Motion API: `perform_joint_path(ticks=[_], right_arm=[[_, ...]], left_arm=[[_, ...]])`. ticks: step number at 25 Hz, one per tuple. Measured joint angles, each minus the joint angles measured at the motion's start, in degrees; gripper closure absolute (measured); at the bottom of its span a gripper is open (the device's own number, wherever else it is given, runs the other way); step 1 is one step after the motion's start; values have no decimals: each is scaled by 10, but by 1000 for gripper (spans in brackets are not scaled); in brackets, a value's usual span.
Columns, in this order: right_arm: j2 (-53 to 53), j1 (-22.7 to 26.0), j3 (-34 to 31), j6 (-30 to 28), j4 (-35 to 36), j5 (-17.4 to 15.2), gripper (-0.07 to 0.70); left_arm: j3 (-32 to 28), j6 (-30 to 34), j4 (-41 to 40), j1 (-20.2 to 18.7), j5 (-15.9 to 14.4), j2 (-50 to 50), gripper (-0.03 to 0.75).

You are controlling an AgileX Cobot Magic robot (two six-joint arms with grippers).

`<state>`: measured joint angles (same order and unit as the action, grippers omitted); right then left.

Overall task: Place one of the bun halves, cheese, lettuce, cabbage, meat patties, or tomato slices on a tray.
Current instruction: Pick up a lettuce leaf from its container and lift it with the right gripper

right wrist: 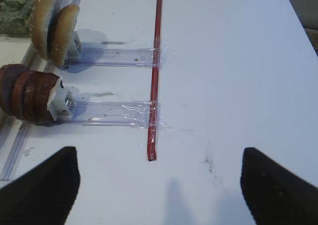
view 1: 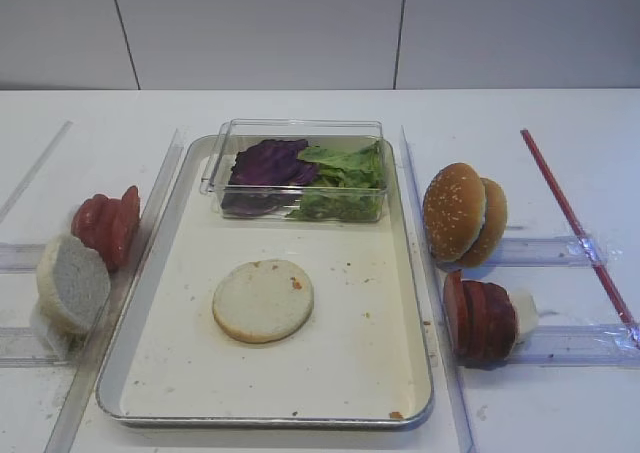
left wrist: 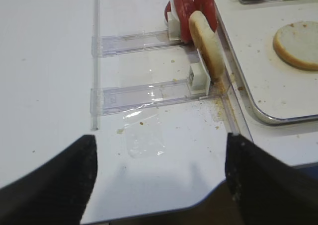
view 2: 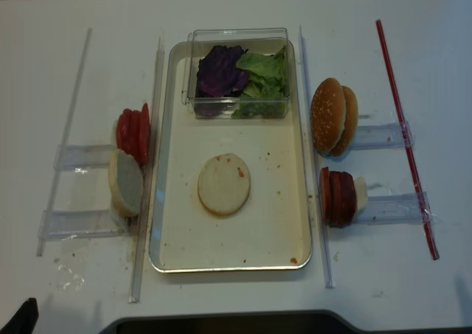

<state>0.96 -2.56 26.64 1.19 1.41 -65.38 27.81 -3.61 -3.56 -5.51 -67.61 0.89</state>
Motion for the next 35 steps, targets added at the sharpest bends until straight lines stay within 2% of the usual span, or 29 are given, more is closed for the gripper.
perform_joint_path(ticks=[28,35], right_arm=[[0,0,0,-3,0,2,-25],[-33,0,60,-23,-2,7,-25]], left_arm=[[0,0,0,0,0,0,223],[0,0,0,0,0,0,223]])
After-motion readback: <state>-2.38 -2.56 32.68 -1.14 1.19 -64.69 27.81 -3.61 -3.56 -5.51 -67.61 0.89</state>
